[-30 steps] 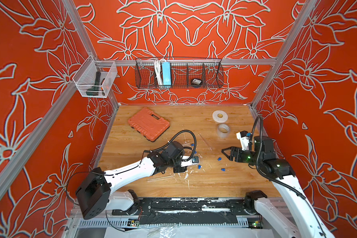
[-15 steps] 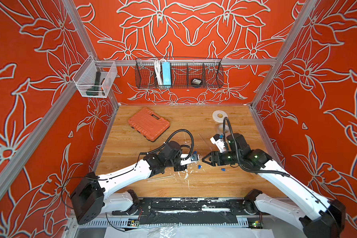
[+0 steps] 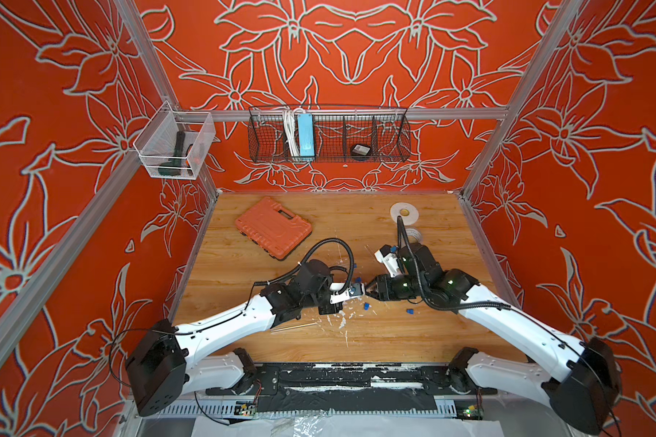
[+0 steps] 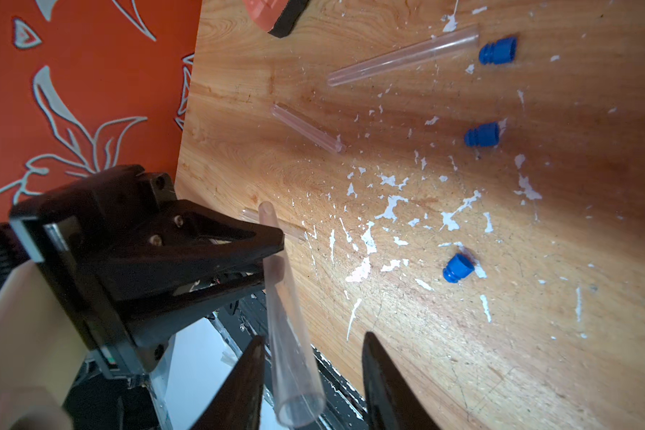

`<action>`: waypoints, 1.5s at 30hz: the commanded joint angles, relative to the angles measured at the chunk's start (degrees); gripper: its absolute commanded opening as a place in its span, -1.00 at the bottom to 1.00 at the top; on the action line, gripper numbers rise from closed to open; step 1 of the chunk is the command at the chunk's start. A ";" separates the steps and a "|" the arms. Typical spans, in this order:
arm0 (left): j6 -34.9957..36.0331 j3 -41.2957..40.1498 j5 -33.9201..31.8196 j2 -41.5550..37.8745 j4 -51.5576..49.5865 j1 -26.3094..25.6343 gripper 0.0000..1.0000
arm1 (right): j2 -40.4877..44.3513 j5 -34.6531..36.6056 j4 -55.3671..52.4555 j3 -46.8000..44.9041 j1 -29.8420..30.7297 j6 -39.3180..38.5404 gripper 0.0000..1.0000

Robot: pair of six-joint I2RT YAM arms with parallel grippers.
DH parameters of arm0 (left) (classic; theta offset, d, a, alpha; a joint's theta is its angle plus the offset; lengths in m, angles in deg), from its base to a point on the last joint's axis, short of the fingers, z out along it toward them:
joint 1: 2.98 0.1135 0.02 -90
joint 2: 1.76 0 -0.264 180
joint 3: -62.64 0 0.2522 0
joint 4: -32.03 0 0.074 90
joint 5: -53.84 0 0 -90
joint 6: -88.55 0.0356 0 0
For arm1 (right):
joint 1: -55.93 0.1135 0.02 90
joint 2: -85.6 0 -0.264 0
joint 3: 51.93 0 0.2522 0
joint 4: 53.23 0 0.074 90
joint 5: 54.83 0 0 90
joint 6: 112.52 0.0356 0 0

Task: Insert stoppers into test tubes
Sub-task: Pick up the test tube at the center of the board.

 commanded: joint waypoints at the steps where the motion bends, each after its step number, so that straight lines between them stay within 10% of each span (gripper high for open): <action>1: 0.34 -0.35 0.04 -1.14 1.30 0.22 -0.78 | -0.65 1.43 2.17 2.02 0.77 1.71 -0.21; 27: -0.17 -1.07 -0.67 -2.26 2.74 0.22 -0.59 | -0.70 0.49 3.39 2.19 1.85 3.40 -0.93; 35: -0.57 -3.83 -0.74 -5.00 6.00 0.22 -0.12 | 3.55 -1.82 3.26 2.55 1.50 4.64 -0.99; 45: 1.49 -6.51 2.17 -8.73 9.33 0.22 -0.27 | 6.41 -7.22 5.36 1.37 1.15 7.34 -0.97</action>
